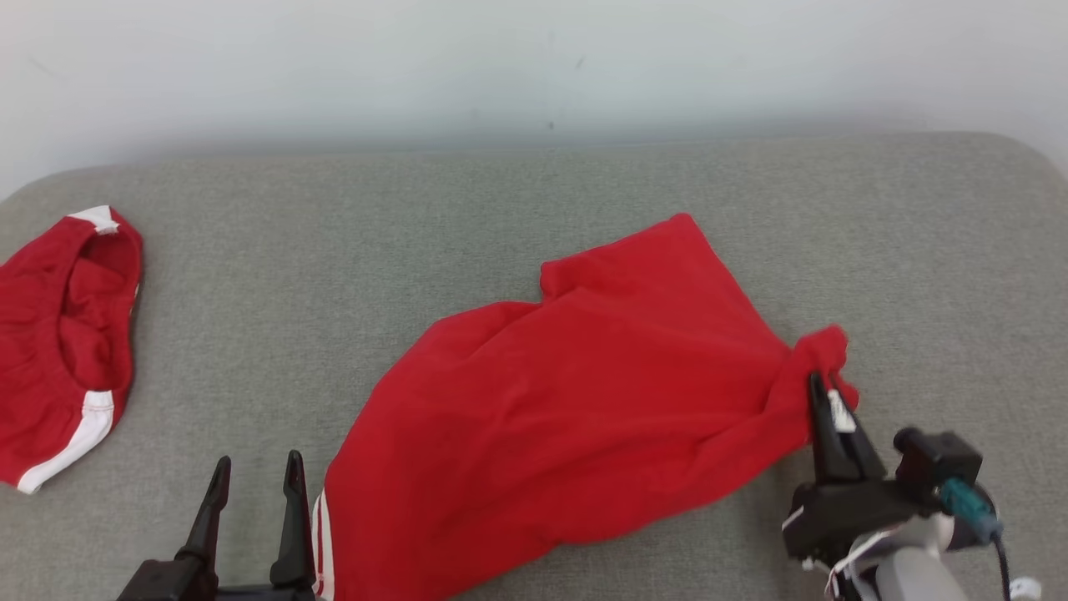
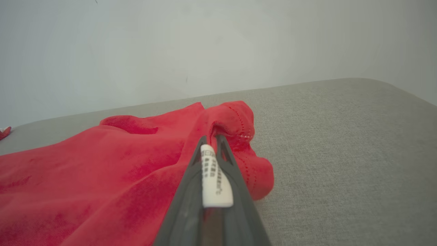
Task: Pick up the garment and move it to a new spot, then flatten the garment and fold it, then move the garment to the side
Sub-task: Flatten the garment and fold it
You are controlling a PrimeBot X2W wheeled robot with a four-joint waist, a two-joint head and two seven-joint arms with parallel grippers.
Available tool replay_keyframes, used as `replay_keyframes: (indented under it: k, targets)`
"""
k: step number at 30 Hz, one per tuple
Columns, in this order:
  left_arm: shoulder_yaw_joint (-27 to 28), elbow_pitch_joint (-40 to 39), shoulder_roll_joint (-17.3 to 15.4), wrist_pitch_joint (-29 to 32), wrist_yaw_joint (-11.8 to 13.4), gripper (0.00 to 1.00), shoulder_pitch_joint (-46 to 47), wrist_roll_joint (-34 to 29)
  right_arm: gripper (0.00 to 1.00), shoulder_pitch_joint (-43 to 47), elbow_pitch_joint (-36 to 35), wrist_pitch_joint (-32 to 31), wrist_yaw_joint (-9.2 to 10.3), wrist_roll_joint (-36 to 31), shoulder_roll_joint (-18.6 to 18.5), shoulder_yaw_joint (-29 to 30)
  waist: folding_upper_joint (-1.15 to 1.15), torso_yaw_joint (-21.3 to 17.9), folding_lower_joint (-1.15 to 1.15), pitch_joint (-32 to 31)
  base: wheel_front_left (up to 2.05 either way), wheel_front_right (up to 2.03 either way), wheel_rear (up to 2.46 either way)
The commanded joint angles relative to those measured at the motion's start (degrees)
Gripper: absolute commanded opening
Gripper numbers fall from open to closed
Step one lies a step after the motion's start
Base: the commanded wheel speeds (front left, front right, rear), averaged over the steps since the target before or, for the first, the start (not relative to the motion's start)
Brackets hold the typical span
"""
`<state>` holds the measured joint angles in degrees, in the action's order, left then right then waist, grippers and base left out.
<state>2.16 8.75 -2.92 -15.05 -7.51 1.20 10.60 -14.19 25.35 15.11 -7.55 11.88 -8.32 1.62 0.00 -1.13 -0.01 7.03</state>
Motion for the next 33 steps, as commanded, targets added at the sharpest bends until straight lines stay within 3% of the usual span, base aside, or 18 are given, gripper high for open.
replay_keyframes:
  k: [1,2,3,13,23,33]
  targets:
    - [0.09,0.01,0.07,-0.19,0.07,1.00,-0.81,0.34,0.19,0.98,-0.44,0.05,0.13,0.37,0.63,0.23,0.00,-0.72,0.01,-0.43,0.00,0.00,0.00]
    - [-0.02,0.11,0.07,-0.19,0.07,1.00,-0.90,0.45,0.51,2.04,-0.73,0.05,0.13,0.17,0.81,0.70,0.00,-0.82,0.01,-0.47,0.00,0.00,0.00]
    - [-0.06,0.29,0.06,-0.19,0.06,1.00,-1.04,0.48,1.00,2.72,-1.16,0.06,0.13,-0.12,1.02,0.89,0.00,-0.98,0.01,-0.62,0.00,0.00,0.00]
    - [0.34,0.47,0.05,-0.19,0.05,1.00,-2.22,-0.34,1.00,6.83,-8.93,0.05,0.13,-1.65,2.88,4.21,0.00,-1.38,0.01,-2.74,0.00,0.00,0.00]
    - [0.88,0.20,0.05,-0.19,0.05,1.00,-4.15,-1.35,1.00,13.49,-19.24,0.05,0.13,-2.56,4.61,3.91,0.00,-0.41,0.01,-5.65,0.00,0.00,0.00]
    - [1.71,0.62,-0.37,-0.19,0.04,1.00,-5.69,-1.53,1.00,19.33,-21.79,0.05,0.13,-1.76,5.33,1.81,0.00,-0.91,0.01,-6.02,0.00,0.00,0.00]
